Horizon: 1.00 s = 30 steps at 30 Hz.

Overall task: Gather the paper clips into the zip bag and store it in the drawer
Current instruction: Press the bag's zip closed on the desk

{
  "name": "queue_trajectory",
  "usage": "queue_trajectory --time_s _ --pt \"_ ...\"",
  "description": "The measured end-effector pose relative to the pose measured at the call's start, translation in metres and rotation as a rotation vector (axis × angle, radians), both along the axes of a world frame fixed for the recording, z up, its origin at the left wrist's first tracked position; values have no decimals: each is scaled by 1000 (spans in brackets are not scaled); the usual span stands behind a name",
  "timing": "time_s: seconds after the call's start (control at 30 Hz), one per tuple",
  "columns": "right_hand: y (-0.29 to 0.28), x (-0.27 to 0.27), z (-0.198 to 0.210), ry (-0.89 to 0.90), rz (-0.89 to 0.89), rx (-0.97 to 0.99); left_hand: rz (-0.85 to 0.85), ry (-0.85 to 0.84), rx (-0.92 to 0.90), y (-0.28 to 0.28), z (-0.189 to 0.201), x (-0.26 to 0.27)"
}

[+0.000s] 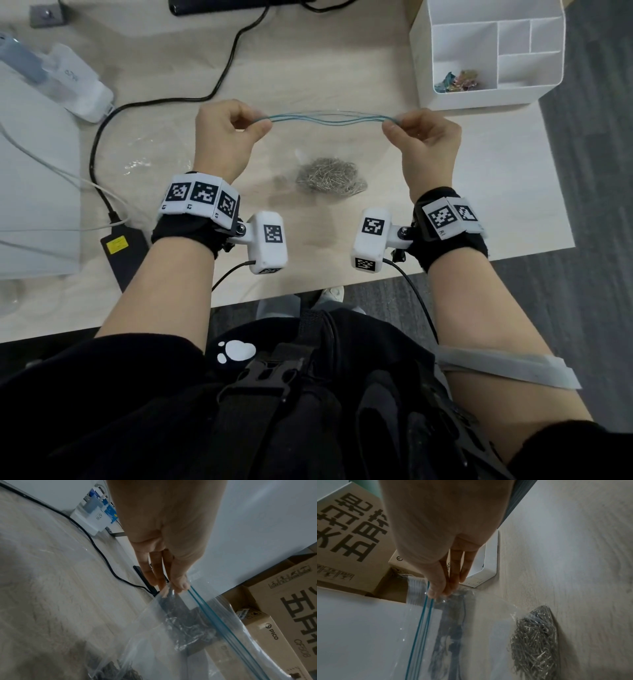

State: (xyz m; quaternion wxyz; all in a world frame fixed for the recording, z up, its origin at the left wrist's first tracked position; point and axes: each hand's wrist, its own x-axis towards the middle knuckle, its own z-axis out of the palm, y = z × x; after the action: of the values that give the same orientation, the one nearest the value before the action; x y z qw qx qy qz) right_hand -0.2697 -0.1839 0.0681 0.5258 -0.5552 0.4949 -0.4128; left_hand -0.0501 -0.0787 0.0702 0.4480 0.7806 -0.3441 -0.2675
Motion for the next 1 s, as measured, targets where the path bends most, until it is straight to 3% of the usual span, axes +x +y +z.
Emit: queue_trajectory --time_s 0.33,0.53,0.8,1.0 --pt "5 8 3 93 49 -75 -99 31 7 1 7 -2" --pt "12 11 5 190 97 -108 -99 -68 54 -1 10 -4" --pt "13 16 6 286 137 -143 -250 -147 77 -2 23 -11" --pt "18 12 4 346 180 -161 -234 -247 135 -6 24 -19"
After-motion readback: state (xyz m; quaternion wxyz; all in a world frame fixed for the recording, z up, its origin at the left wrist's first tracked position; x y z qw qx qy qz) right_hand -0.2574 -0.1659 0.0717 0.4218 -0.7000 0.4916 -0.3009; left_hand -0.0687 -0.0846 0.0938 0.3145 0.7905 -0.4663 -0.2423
